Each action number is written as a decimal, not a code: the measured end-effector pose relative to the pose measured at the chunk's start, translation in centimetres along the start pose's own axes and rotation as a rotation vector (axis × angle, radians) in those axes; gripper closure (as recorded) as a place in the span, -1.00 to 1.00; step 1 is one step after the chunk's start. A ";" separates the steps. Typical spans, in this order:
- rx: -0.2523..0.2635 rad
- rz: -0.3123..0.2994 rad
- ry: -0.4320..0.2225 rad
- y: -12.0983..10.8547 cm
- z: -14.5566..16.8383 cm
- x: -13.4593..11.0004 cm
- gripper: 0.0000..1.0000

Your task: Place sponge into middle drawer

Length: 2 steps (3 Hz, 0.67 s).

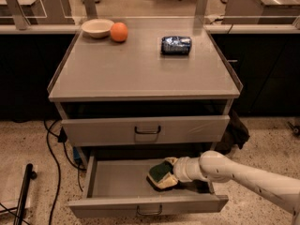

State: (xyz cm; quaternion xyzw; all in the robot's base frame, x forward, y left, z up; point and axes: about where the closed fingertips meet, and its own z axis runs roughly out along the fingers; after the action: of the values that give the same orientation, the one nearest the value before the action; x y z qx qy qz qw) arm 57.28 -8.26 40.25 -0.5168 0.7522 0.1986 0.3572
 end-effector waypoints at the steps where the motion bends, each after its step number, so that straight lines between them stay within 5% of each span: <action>1: -0.010 -0.024 0.008 -1.2 2.0 0.8 1.00; 2: -0.032 -0.036 0.024 -1.8 3.7 1.6 1.00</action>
Offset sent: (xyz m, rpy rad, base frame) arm 0.0383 0.0085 -0.0536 -0.0466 0.0155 0.0675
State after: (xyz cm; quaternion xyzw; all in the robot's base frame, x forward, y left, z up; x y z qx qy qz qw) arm 59.79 -7.46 36.74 -0.5381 0.7439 0.1981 0.3433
